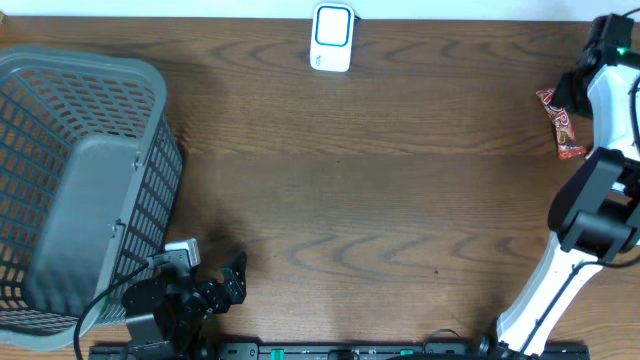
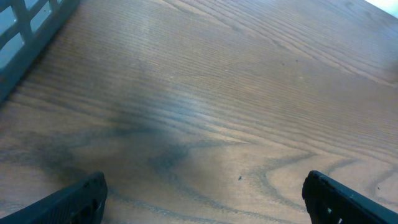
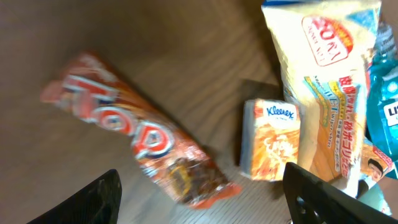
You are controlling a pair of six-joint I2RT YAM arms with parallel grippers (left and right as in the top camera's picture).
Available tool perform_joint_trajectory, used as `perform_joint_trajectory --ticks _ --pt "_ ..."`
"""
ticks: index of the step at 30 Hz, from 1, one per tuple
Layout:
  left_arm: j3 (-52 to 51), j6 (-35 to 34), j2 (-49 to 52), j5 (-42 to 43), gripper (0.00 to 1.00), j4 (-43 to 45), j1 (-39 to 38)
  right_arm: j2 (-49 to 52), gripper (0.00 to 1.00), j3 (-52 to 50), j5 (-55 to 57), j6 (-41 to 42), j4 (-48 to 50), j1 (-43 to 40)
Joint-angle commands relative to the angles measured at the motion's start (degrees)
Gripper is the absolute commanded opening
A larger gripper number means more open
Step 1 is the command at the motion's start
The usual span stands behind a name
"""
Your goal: Scan the item barcode
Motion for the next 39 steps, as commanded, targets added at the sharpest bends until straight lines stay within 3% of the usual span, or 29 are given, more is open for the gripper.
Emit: perform_joint_trajectory --ticks 1,4,6,8,14,20,29,39 --pt "-0.1 -0.1 -0.1 -0.3 0.98 -0.2 0.1 -11.6 0.8 0.3 -7.3 2.6 0.2 3.7" --pt "-0.1 -0.1 -0.1 -0.3 0.98 -0.2 0.1 -18.8 0.83 0.3 -10.3 2.5 0.0 7.0" --pt "-0.1 -0.1 -0.1 -0.3 0.98 -0.2 0.1 -24.6 0.95 0.3 -12.7 2.5 -0.7 9.6" --pt "-0.1 -0.1 -0.1 -0.3 0.98 -0.2 0.1 -29.2 0.99 0.3 -14.8 2.5 -1.5 11.6" --pt "-0.1 -0.1 -0.1 -0.3 0.98 -0.2 0.1 -44.9 0.99 0.3 -15.8 2.5 -7.7 18.0" --pt "-0.1 -0.1 -0.1 -0.3 0.98 -0.2 0.1 -54.1 0.99 0.3 -15.7 2.5 -17.2 18.8" --pt "-0.1 -0.1 -0.1 -0.3 0.98 -0.2 0.1 -62.6 0.99 0.3 -15.7 2.5 -30.3 18.8" --pt "-0.1 -0.1 -0.1 -0.3 0.98 -0.2 0.1 -65.6 0.99 -2.4 -15.5 2.5 -41.6 18.9"
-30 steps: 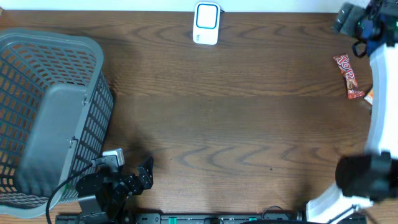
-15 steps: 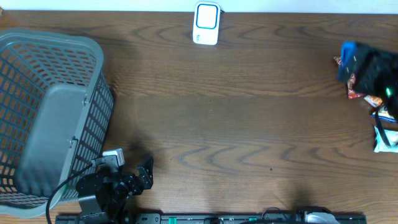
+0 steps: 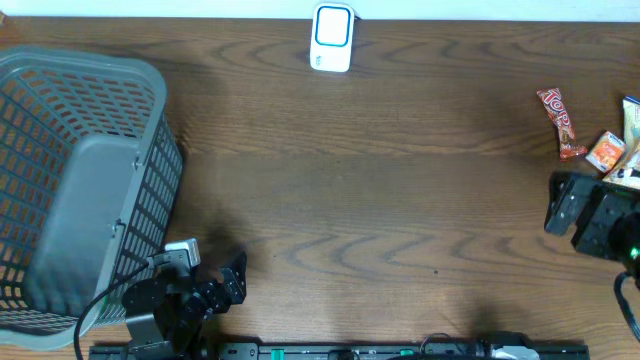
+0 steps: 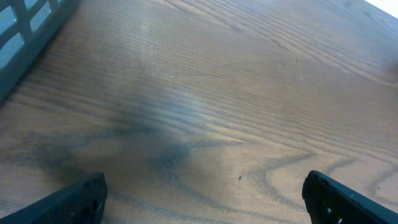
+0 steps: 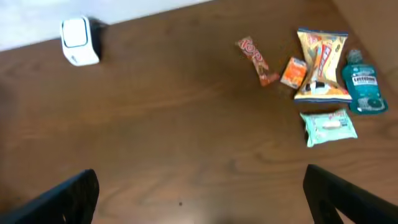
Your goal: Scan the item barcode
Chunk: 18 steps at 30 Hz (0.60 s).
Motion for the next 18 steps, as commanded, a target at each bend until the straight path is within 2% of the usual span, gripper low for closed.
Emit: perform_joint_trajectory --ticks 1,7,18 --pt "-0.1 -0.1 -0.1 -0.3 0.98 -0.1 0.1 -1.4 0.99 -3.2 -0.3 0.5 -0.1 0.3" --pt "-0.1 -0.1 -0.1 -0.3 0.98 -0.1 0.1 -10.8 0.99 -16.1 -0.3 0.4 6.5 0.3" --pt "-0.1 -0.1 -0.1 -0.3 0.98 -0.1 0.1 -36.8 0.99 -48.4 0.0 0.4 32.7 0.3"
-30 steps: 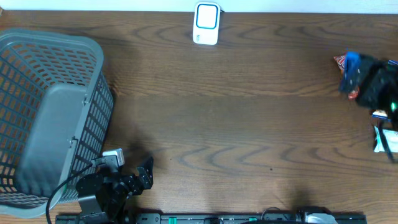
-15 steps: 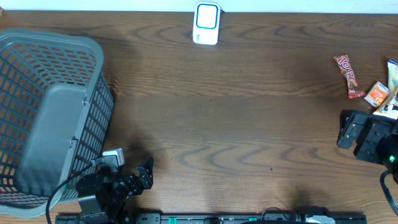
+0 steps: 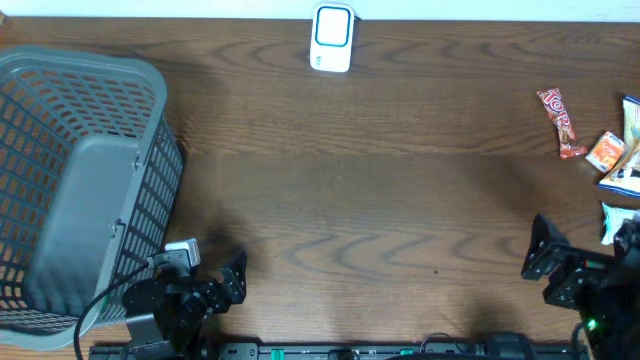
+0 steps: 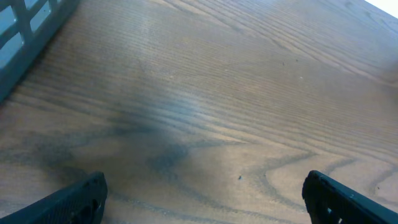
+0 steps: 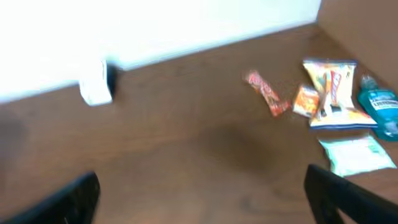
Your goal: Scan the item barcode
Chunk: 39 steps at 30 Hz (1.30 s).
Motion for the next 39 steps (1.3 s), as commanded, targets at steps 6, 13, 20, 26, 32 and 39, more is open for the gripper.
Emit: perform_joint_trajectory --ticks 6,13,20,26,32,39 --pt "-0.1 -0.1 -0.1 -0.3 0.98 -0.1 0.1 -14.6 0.99 -25.3 4.4 0.4 22.4 0.3" --pt "-0.1 -0.1 -0.1 -0.3 0.98 -0.1 0.1 -21.2 0.99 -49.2 6.1 0.4 51.7 0.3" --pt "-0.1 -0.1 -0.1 -0.3 0.98 -0.1 0.1 -30.3 0.99 -62.1 6.1 0.4 63.4 0.3" --pt "-0.1 -0.1 -0.1 -0.3 0.98 -0.1 0.1 -31.0 0.99 -68.3 6.2 0.4 68.0 0.3" --pt "-0.1 -0.1 -0.1 -0.3 0.98 -0.1 0.1 -31.0 0.99 -72.6 6.3 0.4 66.3 0.3" --pt "-0.1 -0.1 -0.1 -0.3 0.98 -0.1 0.1 -31.0 0.99 -72.6 6.3 0.4 62.7 0.3"
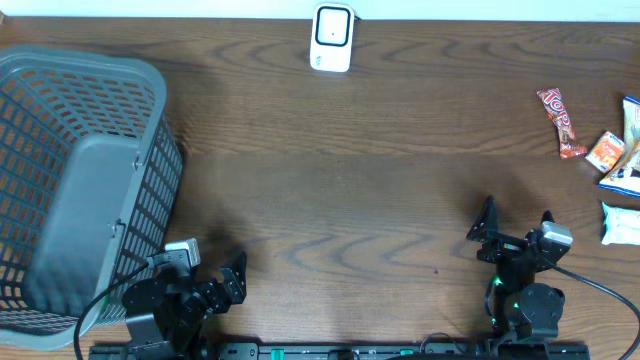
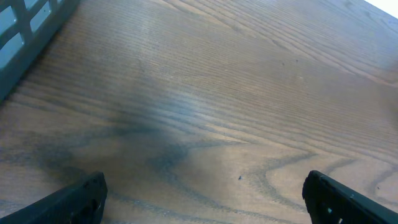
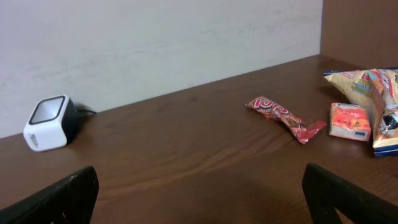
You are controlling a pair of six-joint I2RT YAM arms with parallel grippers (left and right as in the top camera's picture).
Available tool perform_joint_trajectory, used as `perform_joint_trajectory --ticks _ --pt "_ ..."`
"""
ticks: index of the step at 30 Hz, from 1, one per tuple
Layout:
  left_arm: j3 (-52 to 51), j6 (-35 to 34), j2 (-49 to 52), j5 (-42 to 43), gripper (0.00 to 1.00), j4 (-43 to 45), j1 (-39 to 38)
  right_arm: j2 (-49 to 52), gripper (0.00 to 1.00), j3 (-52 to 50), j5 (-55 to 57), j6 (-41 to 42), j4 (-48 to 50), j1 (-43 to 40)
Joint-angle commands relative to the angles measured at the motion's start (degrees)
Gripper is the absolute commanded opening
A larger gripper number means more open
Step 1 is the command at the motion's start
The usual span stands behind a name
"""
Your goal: Scan the item barcode
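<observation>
The white barcode scanner (image 1: 332,37) stands at the table's far edge, also seen in the right wrist view (image 3: 51,123). A red candy bar (image 1: 559,121) (image 3: 285,118), an orange tissue pack (image 1: 606,152) (image 3: 352,122) and a yellow snack bag (image 3: 370,92) lie at the far right. My right gripper (image 1: 515,228) (image 3: 202,199) sits low at the front right, open and empty, well short of those items. My left gripper (image 1: 234,277) (image 2: 205,199) rests open and empty at the front left.
A large grey mesh basket (image 1: 150,90) fills the left side, its wall showing in the left wrist view (image 2: 25,25). A white wipes pack (image 1: 622,222) lies at the right edge. Bare wood stretches between the scanner and both grippers.
My right arm has moved left from the bottom right corner and now sits folded at the front, its camera looking level across the table. The left arm has not moved.
My right gripper was open close over the candy bar and tissue pack at the far right. Then it stood back near the right edge, empty, then lower at the bottom right corner. Now it rests at the front right, holding nothing; the items lie where they were.
</observation>
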Motion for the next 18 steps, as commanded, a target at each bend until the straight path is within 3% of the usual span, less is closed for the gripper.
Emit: perform_joint_trajectory --ticks 1,18 --pt "-0.1 -0.1 -0.1 -0.3 0.98 -0.2 0.1 -0.4 0.99 -0.1 0.7 0.3 -0.2 0.3" --pt "-0.1 -0.1 -0.1 -0.3 0.98 -0.2 0.1 -0.4 0.99 -0.1 0.6 -4.1 -0.2 0.3"
